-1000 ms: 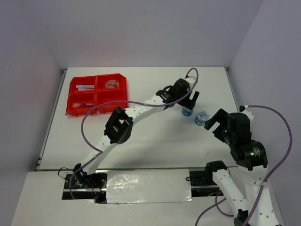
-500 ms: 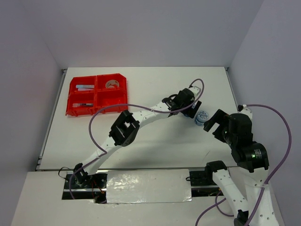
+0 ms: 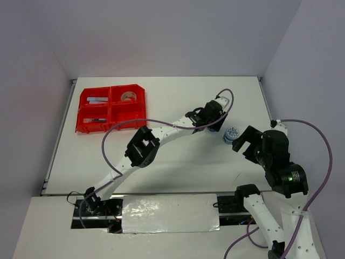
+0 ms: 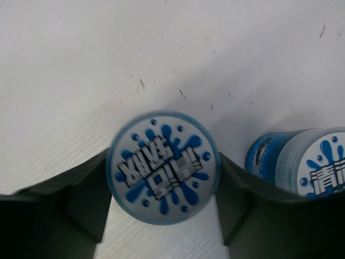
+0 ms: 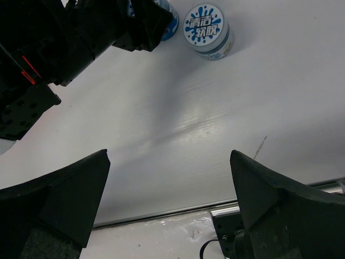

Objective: Sort the stationery into containers
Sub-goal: Pick up the stationery from the center of the board, then place the stationery in the storage box.

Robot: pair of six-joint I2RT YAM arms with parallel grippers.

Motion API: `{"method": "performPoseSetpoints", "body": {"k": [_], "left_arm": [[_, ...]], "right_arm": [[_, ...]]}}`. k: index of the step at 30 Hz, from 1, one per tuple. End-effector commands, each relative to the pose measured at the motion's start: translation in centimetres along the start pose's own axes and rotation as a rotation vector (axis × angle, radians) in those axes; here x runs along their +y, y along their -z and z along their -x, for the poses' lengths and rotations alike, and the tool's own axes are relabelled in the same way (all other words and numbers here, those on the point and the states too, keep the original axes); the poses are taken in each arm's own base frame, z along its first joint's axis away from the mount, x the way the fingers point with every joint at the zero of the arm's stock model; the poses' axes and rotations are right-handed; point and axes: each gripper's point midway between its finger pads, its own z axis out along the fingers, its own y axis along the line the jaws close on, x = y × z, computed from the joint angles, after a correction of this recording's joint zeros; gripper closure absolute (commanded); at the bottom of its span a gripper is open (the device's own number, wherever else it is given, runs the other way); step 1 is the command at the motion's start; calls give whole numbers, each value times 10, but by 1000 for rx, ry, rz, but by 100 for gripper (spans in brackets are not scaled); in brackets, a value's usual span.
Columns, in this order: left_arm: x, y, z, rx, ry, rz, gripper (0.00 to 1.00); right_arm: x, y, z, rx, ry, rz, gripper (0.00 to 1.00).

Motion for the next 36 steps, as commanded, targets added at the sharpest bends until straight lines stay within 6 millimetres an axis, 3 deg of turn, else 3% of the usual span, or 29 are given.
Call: {"method": "performPoseSetpoints", "body": {"k": [1, 3, 4, 5, 7, 9, 10, 11, 12, 13, 14, 15, 16, 17, 18, 19, 20, 21, 23, 24, 29, 31, 36], "left_arm": [[-7, 6, 34, -91, -2, -36, 40], [-8, 4, 28, -76, 0, -41, 57], [-7, 4, 25, -64, -5, -40, 72], [-7, 8, 28, -65, -9, -37, 77], [1, 24, 40, -61, -15, -2, 100], [14, 44, 57, -86, -9, 53, 100], [29, 49, 47, -60, -7, 83, 100], [34, 82, 85, -142, 20, 85, 100], [44, 98, 96, -165, 32, 104, 100], [66, 107, 92, -154, 47, 141, 100], [77, 143, 122, -214, 79, 153, 100], [90, 159, 129, -226, 97, 176, 100], [115, 172, 133, -227, 123, 223, 100], [125, 204, 153, -275, 154, 235, 100], [140, 219, 151, -264, 170, 267, 100], [169, 230, 146, -256, 195, 344, 100], [182, 254, 153, -280, 220, 382, 100], [212, 265, 140, -238, 241, 454, 100], [241, 280, 129, -213, 264, 520, 100], [265, 291, 120, -195, 285, 567, 100], [312, 315, 88, -141, 356, 621, 100], [334, 315, 68, -112, 398, 636, 100], [360, 300, 37, -94, 494, 547, 100]], "right_arm": [[6, 1, 8, -36, 14, 34, 0], [6, 1, 8, -33, 15, 34, 0], [7, 1, 8, -35, 17, 36, 0], [7, 1, 9, -37, 16, 36, 0], [8, -1, 9, -39, 14, 39, 0], [9, -5, 7, -34, 8, 44, 0], [10, -7, 7, -36, 4, 49, 0], [13, -10, 8, -37, 1, 63, 0], [13, -14, 4, -27, -3, 65, 0], [15, -17, 4, -26, -8, 71, 0], [19, -19, 6, -32, -11, 89, 1], [20, -22, 6, -31, -13, 93, 1], [24, -24, 10, -46, -12, 108, 1], [26, -27, 12, -49, -13, 112, 1], [27, -32, 11, -46, -9, 114, 1], [30, -35, 14, -54, -10, 122, 1], [31, -42, 12, -37, -8, 119, 1], [35, -45, 10, -23, -9, 135, 1], [43, -55, 12, -14, -14, 155, 1], [48, -57, 7, 10, -20, 183, 1], [67, -71, 14, 27, -28, 236, 2], [70, -75, 15, 33, -21, 240, 2], [80, -82, 16, 59, 0, 252, 2]]}}
